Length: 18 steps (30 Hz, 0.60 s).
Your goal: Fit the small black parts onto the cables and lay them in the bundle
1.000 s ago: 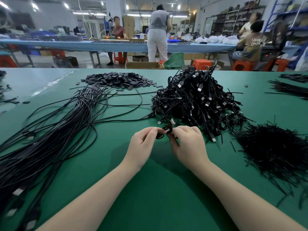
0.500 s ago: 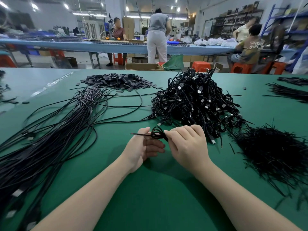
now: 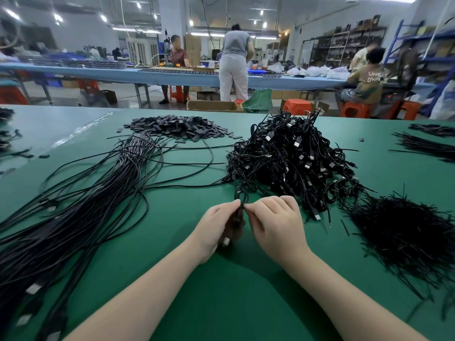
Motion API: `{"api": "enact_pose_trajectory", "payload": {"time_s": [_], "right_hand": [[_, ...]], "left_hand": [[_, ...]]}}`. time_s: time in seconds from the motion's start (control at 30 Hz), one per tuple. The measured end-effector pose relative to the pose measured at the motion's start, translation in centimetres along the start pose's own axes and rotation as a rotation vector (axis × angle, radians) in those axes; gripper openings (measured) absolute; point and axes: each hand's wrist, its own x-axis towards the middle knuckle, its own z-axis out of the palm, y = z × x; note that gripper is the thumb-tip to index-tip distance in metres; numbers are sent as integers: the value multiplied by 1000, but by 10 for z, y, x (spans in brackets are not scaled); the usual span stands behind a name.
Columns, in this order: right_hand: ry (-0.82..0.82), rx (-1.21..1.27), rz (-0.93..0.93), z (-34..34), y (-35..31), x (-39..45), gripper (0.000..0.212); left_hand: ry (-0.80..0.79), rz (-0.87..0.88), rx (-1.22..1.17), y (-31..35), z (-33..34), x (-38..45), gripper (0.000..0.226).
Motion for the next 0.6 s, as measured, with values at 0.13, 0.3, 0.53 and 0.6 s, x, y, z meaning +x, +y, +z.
{"api": "enact_pose_trajectory", "payload": {"time_s": [0.13, 0.3, 0.53, 0.6], "right_hand": [[38, -53, -164, -6, -1, 9, 10], [-3, -91, -204, -27, 21, 89, 11], [-650, -430, 591, -38, 95, 199, 63], [-759, -334, 468, -30, 74, 169, 54]], "left_hand": [[-47, -98, -193, 6, -4, 2, 32], [103, -2, -186, 0, -4, 4, 44], [140, 92, 254, -1, 5, -4, 21], [176, 31, 385, 14, 4, -1, 7]]}}
